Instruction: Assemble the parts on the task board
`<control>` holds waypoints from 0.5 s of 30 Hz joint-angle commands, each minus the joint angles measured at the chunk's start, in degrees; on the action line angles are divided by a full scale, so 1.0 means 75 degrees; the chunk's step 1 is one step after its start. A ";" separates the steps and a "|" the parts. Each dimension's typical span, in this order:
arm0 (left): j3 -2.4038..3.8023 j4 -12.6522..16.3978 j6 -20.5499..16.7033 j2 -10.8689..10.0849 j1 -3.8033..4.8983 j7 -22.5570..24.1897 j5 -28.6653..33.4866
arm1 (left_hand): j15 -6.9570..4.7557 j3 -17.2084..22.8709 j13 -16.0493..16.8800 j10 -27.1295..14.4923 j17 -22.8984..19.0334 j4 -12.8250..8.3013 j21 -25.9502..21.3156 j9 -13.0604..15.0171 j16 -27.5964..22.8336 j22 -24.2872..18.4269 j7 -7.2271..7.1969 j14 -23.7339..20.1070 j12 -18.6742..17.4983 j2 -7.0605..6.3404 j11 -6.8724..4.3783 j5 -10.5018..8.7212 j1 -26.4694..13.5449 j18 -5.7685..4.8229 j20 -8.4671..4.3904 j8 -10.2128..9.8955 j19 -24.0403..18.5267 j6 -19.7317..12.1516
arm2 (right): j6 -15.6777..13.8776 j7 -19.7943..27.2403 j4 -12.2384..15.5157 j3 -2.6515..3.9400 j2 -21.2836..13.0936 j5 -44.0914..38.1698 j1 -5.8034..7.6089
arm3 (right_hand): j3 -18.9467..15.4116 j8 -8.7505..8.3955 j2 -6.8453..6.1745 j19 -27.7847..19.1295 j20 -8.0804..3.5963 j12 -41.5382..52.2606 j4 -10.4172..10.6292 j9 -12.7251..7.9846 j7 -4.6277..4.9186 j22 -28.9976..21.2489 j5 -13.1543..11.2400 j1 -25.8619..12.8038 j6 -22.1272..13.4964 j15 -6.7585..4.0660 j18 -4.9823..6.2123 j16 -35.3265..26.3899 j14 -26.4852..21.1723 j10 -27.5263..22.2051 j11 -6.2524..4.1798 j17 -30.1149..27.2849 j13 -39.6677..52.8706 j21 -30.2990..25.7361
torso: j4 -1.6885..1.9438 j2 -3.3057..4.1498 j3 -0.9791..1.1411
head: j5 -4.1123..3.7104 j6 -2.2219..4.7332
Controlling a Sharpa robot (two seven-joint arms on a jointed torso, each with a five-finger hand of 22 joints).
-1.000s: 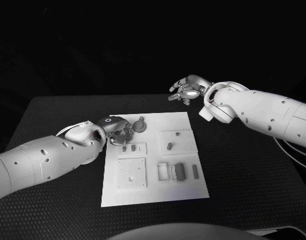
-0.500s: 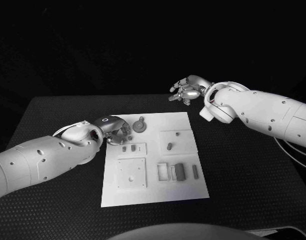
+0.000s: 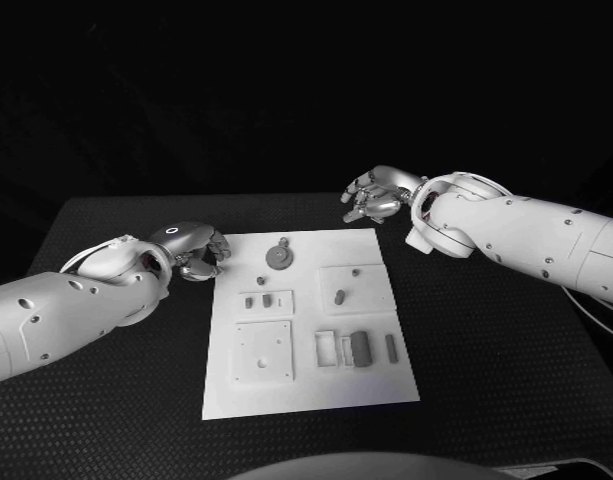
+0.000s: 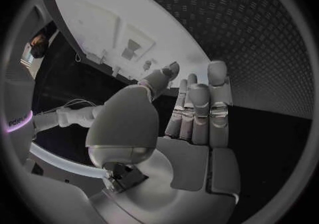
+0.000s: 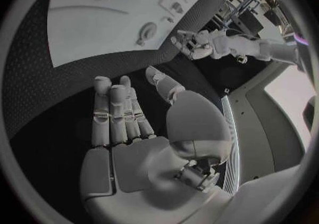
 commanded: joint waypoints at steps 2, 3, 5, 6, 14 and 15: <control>0.0138 0.0148 -0.0286 -0.0184 0.0053 0.0077 0.1172 | -0.0024 0.0046 0.0038 0.0040 -0.0089 0.0105 -0.0157 0.0020 -0.0196 0.0074 0.0065 -0.0172 0.0030 -0.0104 0.0007 -0.0025 -0.0024 0.0739 0.0046 0.0058 -0.0195 0.0012 | 0.0621 -0.0126 0.0092 -0.0159 -0.0009 -0.2208 -0.0109 | 0.0034 0.0156 -0.0036 0.0220 -0.0055 -0.0710 -0.0027 0.0013 0.0229 0.0092 0.0022 0.0186 0.0321 0.0029 0.0434 0.0023 0.0168 0.0139 0.0012 -0.0003 -0.0542 0.0007 | -0.0001 -0.0002 -0.0001 | 0.0000 0.0063; 0.0148 0.0188 -0.0278 -0.0226 0.0080 0.0090 0.1475 | -0.0026 0.0073 0.0058 0.0048 -0.0140 0.0132 -0.0235 0.0024 -0.0299 0.0034 0.0068 -0.0226 0.0029 -0.0117 0.0005 -0.0029 -0.0023 0.0716 0.0055 0.0071 -0.0265 0.0011 | 0.0645 -0.0155 0.0117 -0.0234 -0.0017 -0.2280 -0.0129 | 0.0039 0.0193 -0.0043 0.0270 -0.0077 -0.0856 -0.0032 0.0019 0.0208 0.0096 0.0023 0.0223 0.0382 0.0040 0.0434 0.0041 0.0216 0.0150 0.0022 -0.0002 -0.0642 0.0026 | 0.0006 -0.0002 0.0001 | 0.0016 0.0076; 0.0168 0.0254 -0.0086 -0.0315 0.0190 0.0203 0.2301 | -0.0061 0.0078 0.0134 0.0169 -0.0168 0.0160 -0.0300 0.0026 -0.0361 -0.0007 0.0091 -0.0226 0.0098 -0.0138 -0.0032 -0.0039 -0.0017 0.0694 0.0049 0.0081 -0.0277 -0.0005 | 0.0618 -0.0219 0.0170 -0.0323 -0.0048 -0.2587 -0.0215 | 0.0035 0.0255 -0.0042 0.0371 -0.0130 -0.1264 -0.0031 0.0002 0.0190 0.0104 0.0022 0.0301 0.0488 0.0048 0.0434 0.0057 0.0315 0.0397 0.0035 -0.0015 -0.0945 0.0047 | 0.0014 0.0001 0.0005 | 0.0053 0.0094; 0.0170 0.0301 -0.0009 -0.0373 0.0248 0.0233 0.2680 | -0.0067 0.0080 0.0157 0.0174 -0.0175 0.0144 -0.0326 0.0025 -0.0383 -0.0022 0.0094 -0.0236 0.0103 -0.0161 -0.0038 -0.0044 0.0008 0.0687 0.0045 0.0084 -0.0286 -0.0015 | 0.0590 -0.0265 0.0193 -0.0330 -0.0081 -0.2667 -0.0290 | 0.0029 0.0277 -0.0041 0.0420 -0.0148 -0.1337 -0.0037 -0.0003 0.0189 0.0112 0.0022 0.0333 0.0530 0.0029 0.0434 0.0081 0.0371 0.0498 0.0022 -0.0012 -0.1004 0.0069 | 0.0024 0.0005 0.0001 | 0.0056 0.0100; 0.0168 0.0804 0.0673 -0.0977 0.0601 0.0657 0.5721 | 0.0092 0.0043 0.0372 0.0009 -0.0693 0.0106 -0.1383 0.0052 -0.1714 -0.0674 0.0092 -0.1183 0.0025 -0.0155 0.0109 -0.0244 -0.0225 0.0347 0.0300 0.0162 -0.1357 -0.0093 | 0.0188 -0.0613 0.0580 -0.0435 -0.0296 -0.3488 -0.0523 | -0.0024 0.0356 -0.0037 0.0553 -0.0210 -0.1780 -0.0029 -0.0054 0.0134 0.0125 0.0025 0.0379 0.0695 -0.0025 0.0434 0.0071 0.0541 0.0971 -0.0039 -0.0048 -0.1317 0.0093 | 0.0006 0.0011 0.0019 | 0.0136 0.0102; 0.0167 0.0851 0.0704 -0.1017 0.0615 0.0703 0.6038 | 0.0165 0.0025 0.0389 -0.0011 -0.0793 0.0106 -0.1574 0.0058 -0.1983 -0.0820 0.0091 -0.1314 0.0009 -0.0137 0.0123 -0.0249 -0.0293 0.0287 0.0354 0.0173 -0.1528 -0.0111 | 0.0143 -0.0666 0.0619 -0.0441 -0.0326 -0.3565 -0.0527 | -0.0029 0.0365 -0.0052 0.0572 -0.0217 -0.1809 -0.0025 -0.0057 0.0123 0.0126 0.0026 0.0378 0.0713 -0.0030 0.0434 0.0072 0.0564 0.1016 -0.0049 -0.0051 -0.1337 0.0098 | 0.0008 0.0012 0.0021 | 0.0134 0.0097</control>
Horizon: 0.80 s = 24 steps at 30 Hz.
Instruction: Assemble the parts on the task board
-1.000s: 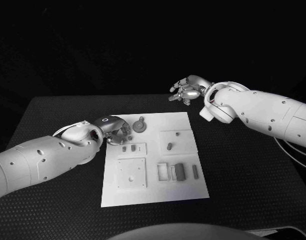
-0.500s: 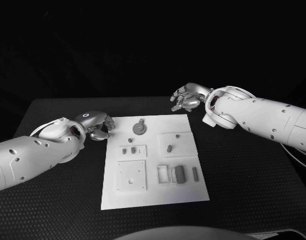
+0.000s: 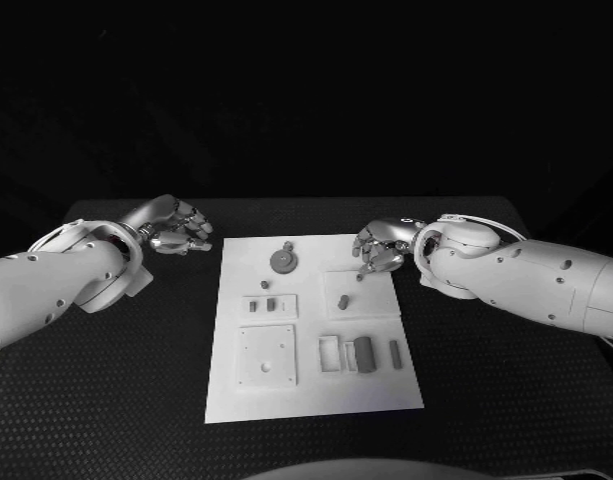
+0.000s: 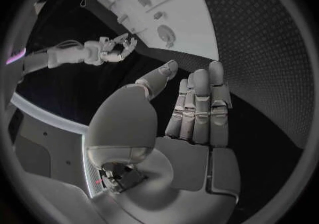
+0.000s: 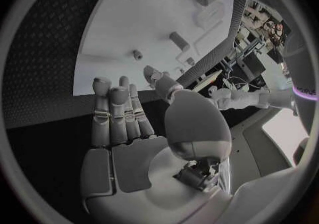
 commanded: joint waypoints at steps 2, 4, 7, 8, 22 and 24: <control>0.0002 0.0210 0.0580 -0.0111 0.0069 0.0523 0.2748 | 0.0072 -0.0110 0.0074 -0.0039 -0.0372 -0.0066 -0.0735 0.0038 -0.1096 -0.0623 0.0000 -0.0456 -0.0091 0.0109 0.0162 -0.0034 -0.0255 0.0089 0.0192 0.0081 -0.0542 -0.0100 | -0.0218 -0.0420 0.0178 -0.0015 -0.0121 -0.1012 -0.0012 | -0.0060 0.0046 -0.0068 0.0113 -0.0014 -0.0116 0.0004 -0.0018 0.0058 0.0128 0.0026 0.0059 0.0173 -0.0018 0.0486 0.0007 0.0104 0.0162 -0.0026 -0.0013 -0.0062 0.0032 | 0.0002 0.0004 0.0001 | 0.0029 -0.0012; 0.0002 0.0234 0.0594 -0.0126 0.0070 0.0571 0.2848 | 0.0133 -0.0149 0.0109 -0.0060 -0.0433 -0.0141 -0.0784 0.0053 -0.1511 -0.0918 -0.0002 -0.0483 -0.0110 0.0124 0.0170 -0.0026 -0.0279 0.0022 0.0204 0.0119 -0.0684 -0.0127 | -0.0250 -0.0462 0.0255 -0.0019 -0.0182 -0.1084 -0.0013 | -0.0068 0.0048 -0.0107 0.0129 -0.0020 -0.0149 0.0012 -0.0024 0.0055 0.0127 0.0025 0.0043 0.0181 -0.0022 0.0486 0.0006 0.0124 0.0190 -0.0029 -0.0016 -0.0082 0.0034 | 0.0008 0.0001 -0.0005 | 0.0038 -0.0015; 0.0001 0.0237 0.0648 -0.0124 0.0070 0.0577 0.2863 | 0.0140 -0.0183 0.0132 -0.0091 -0.0404 -0.0169 -0.0782 0.0058 -0.1712 -0.1102 0.0006 -0.0444 -0.0127 0.0130 0.0195 -0.0028 -0.0297 -0.0024 0.0195 0.0145 -0.0711 -0.0142 | -0.0168 -0.0492 0.0383 -0.0021 -0.0243 -0.1119 -0.0024 | -0.0077 0.0047 -0.0185 0.0151 -0.0029 -0.0207 0.0025 -0.0035 0.0054 0.0124 0.0026 0.0018 0.0184 -0.0024 0.0486 -0.0001 0.0147 0.0217 -0.0030 -0.0023 -0.0116 0.0032 | 0.0004 0.0001 -0.0006 | 0.0060 -0.0020; 0.0001 0.0237 0.0651 -0.0125 0.0070 0.0576 0.2863 | 0.0144 -0.0187 0.0137 -0.0095 -0.0393 -0.0174 -0.0781 0.0059 -0.1746 -0.1135 0.0005 -0.0437 -0.0127 0.0135 0.0198 -0.0029 -0.0297 -0.0032 0.0191 0.0150 -0.0715 -0.0143 | -0.0150 -0.0493 0.0400 -0.0022 -0.0248 -0.1119 -0.0028 | -0.0077 0.0045 -0.0201 0.0154 -0.0031 -0.0218 0.0026 -0.0038 0.0055 0.0123 0.0026 0.0014 0.0182 -0.0024 0.0486 -0.0003 0.0151 0.0223 -0.0030 -0.0024 -0.0123 0.0031 | 0.0004 0.0001 -0.0006 | 0.0061 -0.0022; 0.0000 0.0191 0.0617 -0.0064 0.0070 0.0588 0.2865 | 0.0166 -0.0210 0.0157 -0.0147 -0.0318 -0.0178 -0.0776 0.0056 -0.1905 -0.1297 0.0010 -0.0422 -0.0139 0.0157 0.0219 -0.0025 -0.0306 -0.0079 0.0168 0.0169 -0.0730 -0.0163 | -0.0050 -0.0468 0.0486 -0.0120 -0.0198 -0.1368 -0.0156 | -0.0036 0.0192 -0.0202 0.0229 -0.0065 -0.0285 0.0004 0.0015 -0.0055 0.0131 0.0025 0.0062 0.0434 -0.0116 0.0486 -0.0025 0.0239 0.0606 -0.0126 -0.0038 -0.0162 0.0026 | -0.0005 0.0004 -0.0012 | 0.0090 -0.0080; 0.0000 0.0186 0.0616 -0.0052 0.0070 0.0579 0.2866 | 0.0168 -0.0218 0.0162 -0.0160 -0.0288 -0.0180 -0.0772 0.0045 -0.1939 -0.1339 0.0025 -0.0414 -0.0140 0.0148 0.0223 -0.0026 -0.0307 -0.0090 0.0158 0.0152 -0.0724 -0.0210 | -0.0067 -0.0456 0.0449 -0.0132 -0.0136 -0.1377 -0.0179 | -0.0036 0.0194 -0.0199 0.0232 -0.0067 -0.0289 0.0002 0.0017 -0.0058 0.0131 0.0025 0.0065 0.0439 -0.0119 0.0486 -0.0025 0.0243 0.0612 -0.0129 -0.0038 -0.0164 0.0028 | 0.0000 0.0006 -0.0011 | 0.0082 -0.0075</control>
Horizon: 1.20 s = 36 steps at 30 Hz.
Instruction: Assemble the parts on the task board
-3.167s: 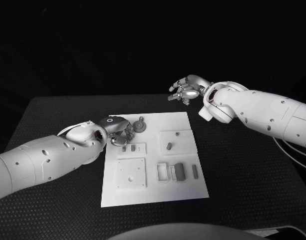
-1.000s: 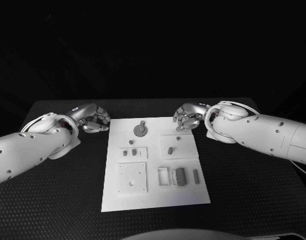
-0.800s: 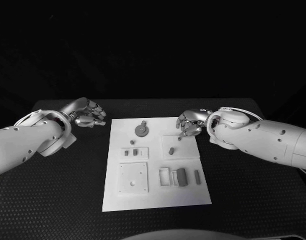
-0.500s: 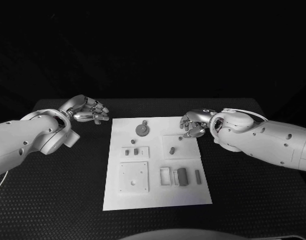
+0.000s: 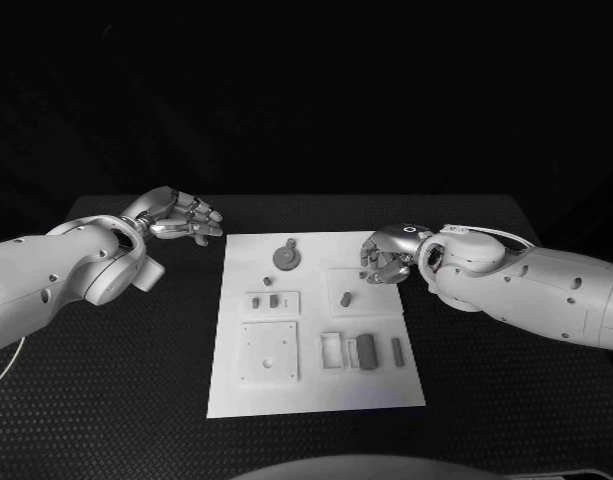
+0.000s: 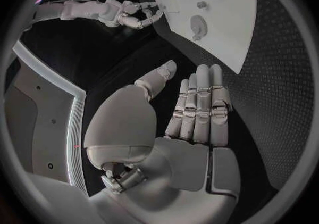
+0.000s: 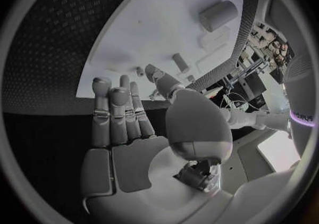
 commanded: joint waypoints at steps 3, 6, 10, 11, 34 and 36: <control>0.0004 0.0002 0.0110 0.0047 0.0008 0.0133 0.0153 | 0.0032 -0.0060 0.0018 -0.0044 0.0075 -0.0004 -0.0013 -0.0017 -0.0112 -0.0092 0.0028 0.0033 -0.0030 -0.0003 0.0039 -0.0024 -0.0097 -0.0087 -0.0028 -0.0012 -0.0033 -0.0150 | 0.0018 -0.0001 -0.0040 -0.0014 0.0119 -0.0253 -0.0065 | 0.0008 0.0013 0.0001 0.0026 -0.0023 -0.0042 -0.0047 0.0007 0.0022 0.0132 0.0026 0.0081 0.0055 -0.0046 0.0530 -0.0004 -0.0004 0.0183 -0.0010 -0.0008 -0.0008 0.0011 | 0.0012 0.0001 0.0002 | -0.0017 -0.0019; 0.0004 -0.0005 0.0071 0.0066 0.0008 0.0120 0.0155 | 0.0036 -0.0063 0.0021 -0.0049 0.0089 0.0002 -0.0016 -0.0015 -0.0135 -0.0114 0.0028 0.0027 -0.0029 -0.0002 0.0041 -0.0023 -0.0102 -0.0095 -0.0030 -0.0005 -0.0040 -0.0147 | -0.0050 0.0004 -0.0070 -0.0015 0.0171 -0.0254 -0.0079 | 0.0007 0.0002 0.0027 0.0032 -0.0025 -0.0083 -0.0047 0.0003 0.0023 0.0133 0.0026 0.0083 0.0037 -0.0042 0.0530 -0.0011 0.0006 0.0178 -0.0005 -0.0012 -0.0025 0.0009 | 0.0013 0.0003 0.0003 | 0.0002 -0.0030; 0.0004 -0.0018 0.0069 0.0076 0.0008 0.0108 0.0157 | 0.0072 -0.0072 0.0041 -0.0056 0.0149 0.0007 -0.0027 -0.0015 -0.0280 -0.0227 0.0022 -0.0076 -0.0020 -0.0016 0.0055 -0.0020 -0.0100 -0.0154 -0.0021 0.0021 -0.0170 -0.0144 | -0.0021 0.0017 -0.0102 -0.0015 0.0206 -0.0255 -0.0082 | 0.0017 -0.0027 0.0094 0.0042 -0.0034 -0.0152 -0.0058 -0.0013 0.0039 0.0134 0.0028 0.0107 -0.0002 -0.0032 0.0530 -0.0016 0.0025 0.0169 0.0007 -0.0013 -0.0056 0.0010 | 0.0019 0.0005 0.0001 | -0.0002 -0.0046; 0.0004 -0.0014 0.0072 0.0077 0.0008 0.0107 0.0160 | 0.0078 -0.0074 0.0043 -0.0060 0.0160 0.0011 -0.0025 -0.0016 -0.0299 -0.0242 0.0023 -0.0090 -0.0021 -0.0016 0.0057 -0.0020 -0.0102 -0.0162 -0.0020 0.0022 -0.0186 -0.0149 | -0.0025 0.0031 -0.0105 -0.0015 0.0220 -0.0255 -0.0083 | 0.0022 -0.0022 0.0123 0.0045 -0.0037 -0.0161 -0.0064 -0.0013 0.0036 0.0136 0.0028 0.0123 0.0010 -0.0033 0.0530 -0.0016 0.0030 0.0189 0.0005 -0.0013 -0.0060 0.0011 | 0.0015 0.0005 0.0001 | 0.0004 -0.0044; 0.0004 -0.0039 0.0135 0.0112 0.0008 0.0037 0.0182 | 0.0100 -0.0098 0.0047 -0.0143 0.0265 0.0047 -0.0008 -0.0036 -0.0385 -0.0335 0.0059 -0.0116 -0.0039 -0.0032 0.0087 -0.0024 -0.0120 -0.0196 -0.0026 0.0000 -0.0232 -0.0240 | 0.0085 0.0061 -0.0270 -0.0017 0.0377 -0.0376 -0.0177 | 0.1186 0.0092 0.0158 0.0146 0.0006 -0.1253 0.0182 -0.0041 -0.0158 0.0108 0.0044 0.0692 0.0584 -0.0051 0.0530 -0.0299 0.0201 0.0881 -0.0011 -0.0081 -0.0356 -0.0138 | 0.0006 0.0000 0.0001 | -0.0012 -0.0096; 0.0004 -0.0039 0.0145 0.0115 0.0008 0.0032 0.0182 | 0.0100 -0.0101 0.0047 -0.0148 0.0272 0.0050 -0.0007 -0.0037 -0.0389 -0.0340 0.0062 -0.0115 -0.0039 -0.0033 0.0088 -0.0025 -0.0124 -0.0197 -0.0027 -0.0001 -0.0232 -0.0246 | 0.0064 0.0056 -0.0278 -0.0018 0.0392 -0.0396 -0.0183 | 0.1241 0.0090 0.0130 0.0160 0.0001 -0.1289 0.0172 -0.0045 -0.0161 0.0117 0.0038 0.0652 0.0595 -0.0053 0.0530 -0.0302 0.0209 0.0911 -0.0013 -0.0075 -0.0356 -0.0132 | 0.0007 0.0001 0.0000 | -0.0017 -0.0099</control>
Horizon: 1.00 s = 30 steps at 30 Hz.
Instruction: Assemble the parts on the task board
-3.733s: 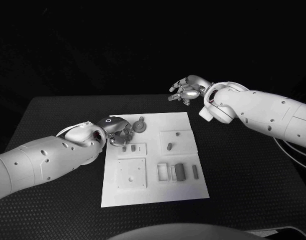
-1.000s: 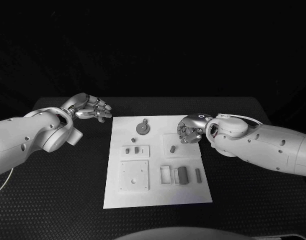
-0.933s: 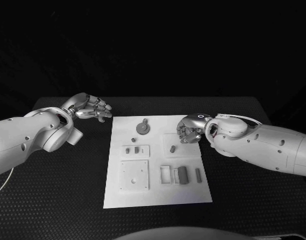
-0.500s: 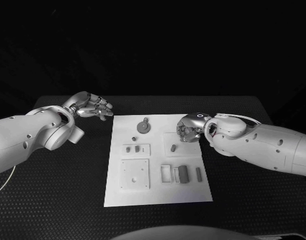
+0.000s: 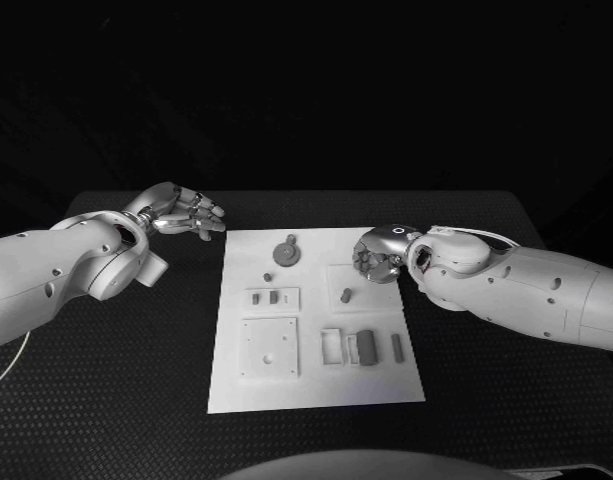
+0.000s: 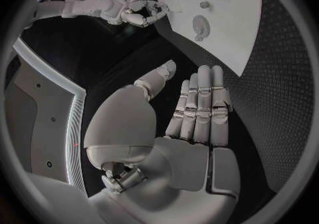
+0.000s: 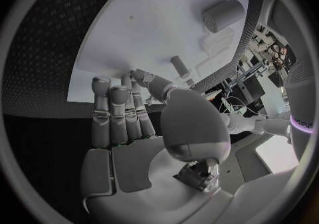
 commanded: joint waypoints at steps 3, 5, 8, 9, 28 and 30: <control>0.0004 0.0009 0.0117 0.0028 0.0008 0.0024 0.0068 | 0.0016 -0.0043 0.0013 -0.0058 0.0016 -0.0008 -0.0006 -0.0010 -0.0042 -0.0018 -0.0006 -0.0034 -0.0040 -0.0005 -0.0007 -0.0025 -0.0094 -0.0004 -0.0002 -0.0001 -0.0041 -0.0050 | 0.0112 0.0043 0.0004 -0.0017 0.0034 -0.0157 -0.0040 | 0.0114 -0.0042 -0.0063 0.0062 -0.0010 -0.0063 -0.0012 -0.0007 -0.0011 0.0118 -0.0001 -0.0045 0.0068 -0.0020 0.0611 -0.0037 0.0061 0.0340 0.0148 0.0008 -0.0013 -0.0013 | -0.0003 -0.0001 -0.0001 | 0.0001 -0.0008; 0.0004 0.0011 0.0120 0.0025 0.0008 0.0013 0.0068 | 0.0016 -0.0046 0.0013 -0.0064 0.0025 -0.0006 -0.0005 -0.0012 -0.0046 -0.0023 -0.0004 -0.0033 -0.0040 -0.0008 -0.0006 -0.0026 -0.0096 -0.0005 -0.0003 -0.0003 -0.0041 -0.0057 | 0.0104 0.0038 0.0004 -0.0017 0.0040 -0.0158 -0.0041 | 0.0133 -0.0039 -0.0065 0.0067 -0.0013 -0.0075 -0.0019 -0.0007 -0.0014 0.0121 -0.0003 -0.0058 0.0078 -0.0024 0.0611 -0.0037 0.0065 0.0361 0.0144 0.0012 -0.0010 -0.0013 | 0.0001 -0.0001 0.0001 | -0.0009 -0.0016; 0.0004 0.0009 0.0119 0.0023 0.0008 0.0004 0.0068 | 0.0017 -0.0049 0.0014 -0.0069 0.0032 -0.0004 -0.0004 -0.0013 -0.0050 -0.0028 -0.0002 -0.0032 -0.0041 -0.0010 -0.0004 -0.0026 -0.0096 -0.0006 -0.0003 -0.0004 -0.0041 -0.0063 | 0.0093 0.0029 0.0002 -0.0018 0.0047 -0.0175 -0.0043 | 0.0140 -0.0039 -0.0073 0.0069 -0.0015 -0.0082 -0.0023 -0.0007 -0.0016 0.0122 -0.0004 -0.0066 0.0082 -0.0025 0.0611 -0.0038 0.0067 0.0369 0.0143 0.0013 -0.0009 -0.0013 | 0.0000 -0.0001 -0.0001 | -0.0014 -0.0012; 0.0004 0.0008 0.0120 0.0022 0.0008 0.0003 0.0068 | 0.0017 -0.0049 0.0014 -0.0071 0.0033 -0.0004 -0.0004 -0.0013 -0.0051 -0.0028 -0.0001 -0.0032 -0.0041 -0.0010 -0.0004 -0.0026 -0.0097 -0.0006 -0.0004 -0.0005 -0.0040 -0.0065 | 0.0086 0.0022 0.0002 -0.0018 0.0048 -0.0195 -0.0044 | 0.0141 -0.0039 -0.0077 0.0070 -0.0015 -0.0085 -0.0025 -0.0007 -0.0016 0.0122 -0.0005 -0.0070 0.0083 -0.0026 0.0611 -0.0038 0.0067 0.0371 0.0143 0.0014 -0.0008 -0.0012 | 0.0000 -0.0002 -0.0002 | -0.0015 -0.0016; 0.0004 0.0005 0.0135 0.0015 0.0008 -0.0015 0.0068 | 0.0018 -0.0060 0.0016 -0.0097 0.0074 0.0004 0.0001 -0.0019 -0.0073 -0.0053 0.0011 -0.0027 -0.0041 -0.0017 0.0002 -0.0030 -0.0096 -0.0008 -0.0007 -0.0011 -0.0036 -0.0098 | -0.0181 -0.0102 -0.0010 -0.0098 0.0093 -0.0312 -0.0056 | 0.0151 -0.0139 -0.0736 0.0094 -0.0019 -0.0374 0.0069 -0.0048 0.0056 0.0114 -0.0016 -0.0350 -0.0077 0.0017 0.0611 -0.0073 0.0021 0.0352 0.0189 0.0061 0.0000 -0.0068 | -0.0002 0.0000 0.0002 | -0.0015 -0.0043; 0.0004 0.0003 0.0141 0.0017 0.0008 -0.0015 0.0068 | 0.0018 -0.0061 0.0017 -0.0099 0.0077 0.0004 0.0001 -0.0019 -0.0074 -0.0055 0.0012 -0.0026 -0.0041 -0.0019 0.0002 -0.0031 -0.0095 -0.0009 -0.0007 -0.0011 -0.0036 -0.0101 | -0.0186 -0.0100 -0.0005 -0.0103 0.0097 -0.0312 -0.0056 | 0.0165 -0.0151 -0.0787 0.0083 -0.0018 -0.0405 0.0089 -0.0052 0.0065 0.0111 -0.0015 -0.0345 -0.0102 0.0023 0.0611 -0.0082 0.0001 0.0339 0.0196 0.0065 0.0003 -0.0084 | -0.0003 0.0000 0.0001 | -0.0015 -0.0042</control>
